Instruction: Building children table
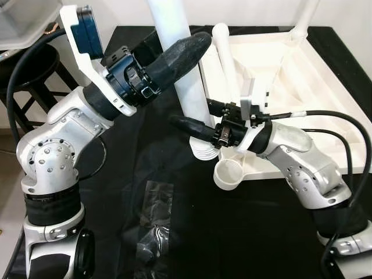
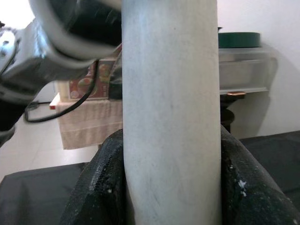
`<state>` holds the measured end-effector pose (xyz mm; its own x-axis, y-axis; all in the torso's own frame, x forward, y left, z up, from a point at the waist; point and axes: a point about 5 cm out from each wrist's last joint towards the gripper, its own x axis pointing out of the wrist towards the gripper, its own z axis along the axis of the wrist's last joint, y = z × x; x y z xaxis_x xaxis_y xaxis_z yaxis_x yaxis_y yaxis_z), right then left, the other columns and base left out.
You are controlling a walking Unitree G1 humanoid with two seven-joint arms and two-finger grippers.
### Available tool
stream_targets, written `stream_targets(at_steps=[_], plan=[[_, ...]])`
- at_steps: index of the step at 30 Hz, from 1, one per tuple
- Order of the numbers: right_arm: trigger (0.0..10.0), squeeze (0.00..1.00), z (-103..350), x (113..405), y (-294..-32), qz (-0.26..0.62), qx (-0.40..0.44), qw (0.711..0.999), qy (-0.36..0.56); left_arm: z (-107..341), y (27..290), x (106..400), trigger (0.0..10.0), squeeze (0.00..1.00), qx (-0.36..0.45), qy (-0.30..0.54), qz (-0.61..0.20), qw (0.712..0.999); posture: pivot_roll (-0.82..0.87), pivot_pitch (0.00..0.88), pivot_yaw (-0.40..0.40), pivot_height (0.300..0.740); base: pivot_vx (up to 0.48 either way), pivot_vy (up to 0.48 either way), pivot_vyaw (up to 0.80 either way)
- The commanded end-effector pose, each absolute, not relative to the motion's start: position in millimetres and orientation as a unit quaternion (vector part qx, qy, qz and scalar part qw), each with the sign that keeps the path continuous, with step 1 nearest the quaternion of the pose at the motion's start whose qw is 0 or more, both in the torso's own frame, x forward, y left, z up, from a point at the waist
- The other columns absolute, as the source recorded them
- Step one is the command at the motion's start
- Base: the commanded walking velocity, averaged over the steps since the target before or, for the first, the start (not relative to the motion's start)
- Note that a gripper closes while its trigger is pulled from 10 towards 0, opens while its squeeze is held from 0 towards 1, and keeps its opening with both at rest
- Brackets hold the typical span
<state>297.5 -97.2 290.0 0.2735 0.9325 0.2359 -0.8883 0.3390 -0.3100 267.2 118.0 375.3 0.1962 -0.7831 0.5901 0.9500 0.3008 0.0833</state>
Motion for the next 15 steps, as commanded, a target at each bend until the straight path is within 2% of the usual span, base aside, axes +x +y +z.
stream_targets(at_steps=[1,5,6,13,15], plan=[[10.0,0.0,293.0,293.3,-88.3,0.589,-0.078,0.778,-0.205,378.8,111.6,266.5,1.5,0.0,-0.137,-0.269,-0.587,0.751,0.03,0.175,0.029,0.74,0.0,0.0,0.0],[10.0,0.0,292.2,293.9,-85.9,0.592,-0.081,0.775,-0.206,380.8,109.5,269.4,1.5,0.0,-0.135,-0.269,-0.588,0.751,0.03,0.175,0.029,0.74,0.0,0.0,0.0],[10.0,0.0,291.8,294.1,-85.4,0.592,-0.083,0.774,-0.206,381.0,109.0,270.1,0.0,0.0,-0.137,-0.268,-0.589,0.75,0.03,0.174,0.029,0.74,0.0,0.0,0.0],[10.0,0.0,288.9,294.5,-81.5,0.598,-0.09,0.77,-0.204,385.6,103.4,269.9,0.0,0.0,-0.121,-0.264,-0.605,0.742,0.04,0.174,0.031,0.74,0.0,0.0,0.0],[10.0,0.0,288.7,296.6,-81.7,0.61,-0.07,0.767,-0.188,385.9,103.0,270.4,0.0,0.0,-0.101,-0.256,-0.613,0.74,0.04,0.171,0.024,0.74,0.0,0.0,0.0]])
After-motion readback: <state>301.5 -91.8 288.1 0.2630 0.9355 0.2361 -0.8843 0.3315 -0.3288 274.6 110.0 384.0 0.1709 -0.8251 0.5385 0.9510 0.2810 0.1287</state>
